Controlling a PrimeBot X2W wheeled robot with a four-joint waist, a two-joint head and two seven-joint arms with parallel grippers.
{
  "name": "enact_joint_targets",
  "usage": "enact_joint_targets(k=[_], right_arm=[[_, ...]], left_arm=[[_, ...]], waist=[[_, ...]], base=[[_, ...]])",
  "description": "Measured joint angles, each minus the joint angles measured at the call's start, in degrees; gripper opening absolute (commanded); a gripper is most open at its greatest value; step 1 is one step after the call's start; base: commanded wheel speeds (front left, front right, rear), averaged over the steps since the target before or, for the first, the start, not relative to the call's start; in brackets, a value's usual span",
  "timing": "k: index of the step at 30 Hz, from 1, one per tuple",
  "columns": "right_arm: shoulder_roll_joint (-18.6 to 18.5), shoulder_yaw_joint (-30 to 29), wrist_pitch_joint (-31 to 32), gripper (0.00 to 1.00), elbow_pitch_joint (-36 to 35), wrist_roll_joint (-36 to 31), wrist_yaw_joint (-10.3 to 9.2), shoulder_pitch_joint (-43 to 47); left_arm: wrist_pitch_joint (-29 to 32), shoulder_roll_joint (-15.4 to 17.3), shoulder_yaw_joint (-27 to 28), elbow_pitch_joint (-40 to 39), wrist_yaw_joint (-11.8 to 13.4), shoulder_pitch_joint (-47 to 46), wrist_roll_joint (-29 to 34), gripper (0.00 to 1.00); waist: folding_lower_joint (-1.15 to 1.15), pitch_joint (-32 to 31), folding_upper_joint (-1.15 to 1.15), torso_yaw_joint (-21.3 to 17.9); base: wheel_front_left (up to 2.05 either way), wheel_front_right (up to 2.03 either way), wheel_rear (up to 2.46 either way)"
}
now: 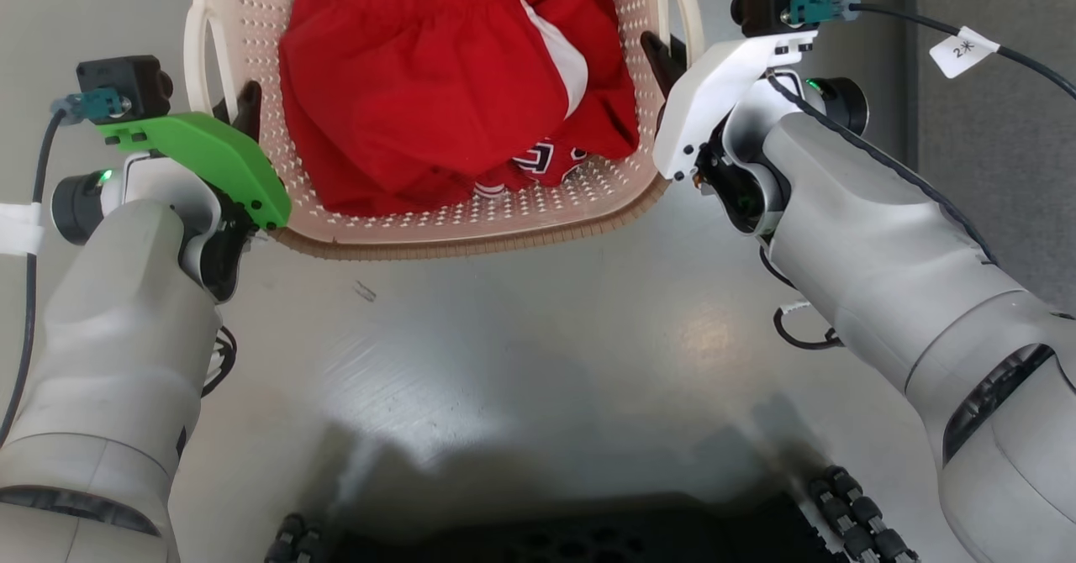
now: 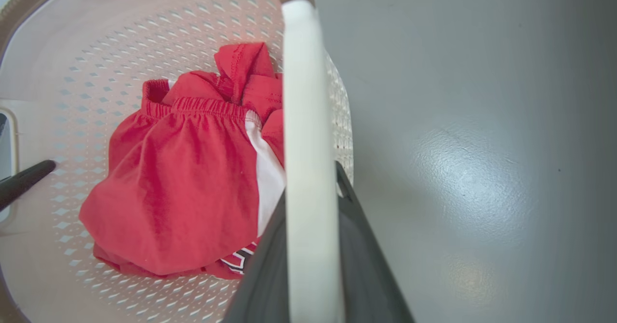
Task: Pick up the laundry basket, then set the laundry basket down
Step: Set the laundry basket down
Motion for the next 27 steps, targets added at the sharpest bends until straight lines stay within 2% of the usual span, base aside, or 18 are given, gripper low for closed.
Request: enact_joint_targets(k=[27], right_arm=[[0.31, -0.13, -5.75, 0.0, 1.83, -0.07, 0.99, -2.4]], left_arm=[[-5.03, -0.94, -0.1, 2.37, -0.07, -3.71, 0.52, 0.0]], waist=[[0.0, 5.53, 0.0, 0.43]], base=[[0.0, 0.0, 0.0]])
